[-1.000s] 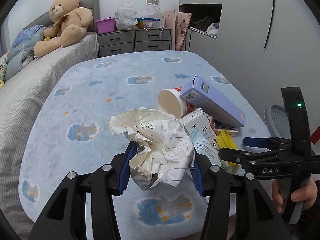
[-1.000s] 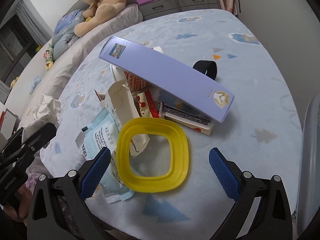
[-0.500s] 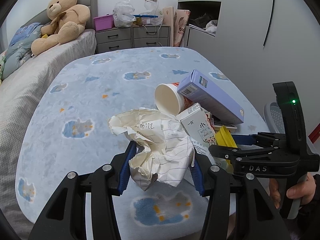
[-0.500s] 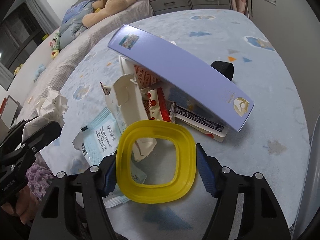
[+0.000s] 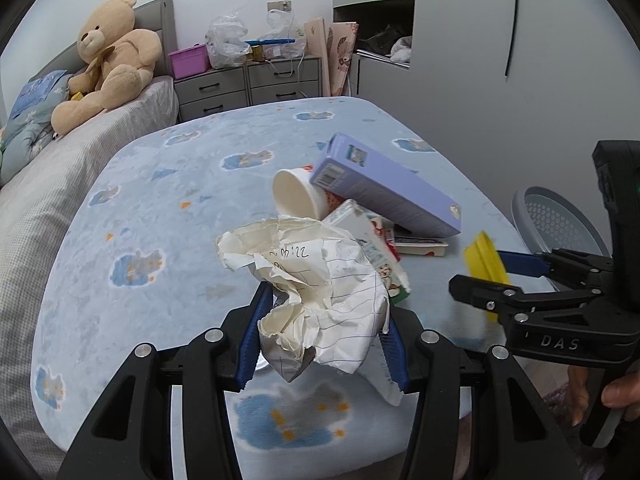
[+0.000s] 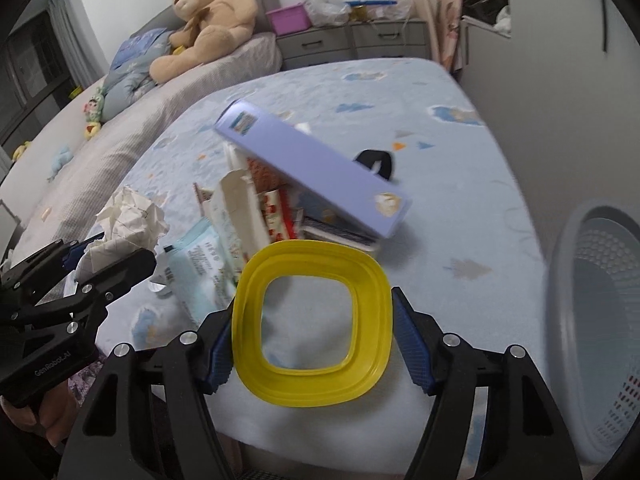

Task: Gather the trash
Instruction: 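Carry the paper and yellow ring over the wastebasket and open both grippers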

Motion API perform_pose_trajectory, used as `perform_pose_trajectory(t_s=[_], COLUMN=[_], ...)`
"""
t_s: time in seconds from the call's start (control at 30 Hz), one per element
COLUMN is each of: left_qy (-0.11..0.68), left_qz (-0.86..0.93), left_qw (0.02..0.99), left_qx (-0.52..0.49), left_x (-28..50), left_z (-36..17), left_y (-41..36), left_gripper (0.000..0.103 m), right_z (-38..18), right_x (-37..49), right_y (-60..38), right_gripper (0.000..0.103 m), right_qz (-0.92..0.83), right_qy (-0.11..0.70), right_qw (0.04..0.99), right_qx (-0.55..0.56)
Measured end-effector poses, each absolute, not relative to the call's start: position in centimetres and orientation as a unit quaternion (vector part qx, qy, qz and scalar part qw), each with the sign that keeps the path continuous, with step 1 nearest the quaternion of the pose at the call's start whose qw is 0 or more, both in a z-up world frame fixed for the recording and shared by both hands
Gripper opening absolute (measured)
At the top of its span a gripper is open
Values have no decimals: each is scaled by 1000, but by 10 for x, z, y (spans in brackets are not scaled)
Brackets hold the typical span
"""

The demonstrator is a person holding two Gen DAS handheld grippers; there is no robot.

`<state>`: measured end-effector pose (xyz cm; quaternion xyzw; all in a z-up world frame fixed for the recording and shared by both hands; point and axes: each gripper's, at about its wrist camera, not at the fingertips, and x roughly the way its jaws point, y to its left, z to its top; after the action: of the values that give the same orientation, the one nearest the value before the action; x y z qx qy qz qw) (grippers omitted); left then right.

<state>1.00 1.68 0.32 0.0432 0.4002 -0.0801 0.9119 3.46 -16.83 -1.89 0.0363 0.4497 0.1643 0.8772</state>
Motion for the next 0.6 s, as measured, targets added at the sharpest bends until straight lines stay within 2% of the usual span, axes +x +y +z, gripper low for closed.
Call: perform_pose_trajectory(t_s=[0.6], left_qy=[381], left_qz=[-175], left_qw=[903], left_qx=[90], left_x=[24], left_z=[15], left_y=[-112], left_gripper=[49], right_z=[16], right_x=[11], right_y=[-304], right_gripper=[67], right_qz=[-35], right_qy=[410], right_qw=[911], right_qx=[23])
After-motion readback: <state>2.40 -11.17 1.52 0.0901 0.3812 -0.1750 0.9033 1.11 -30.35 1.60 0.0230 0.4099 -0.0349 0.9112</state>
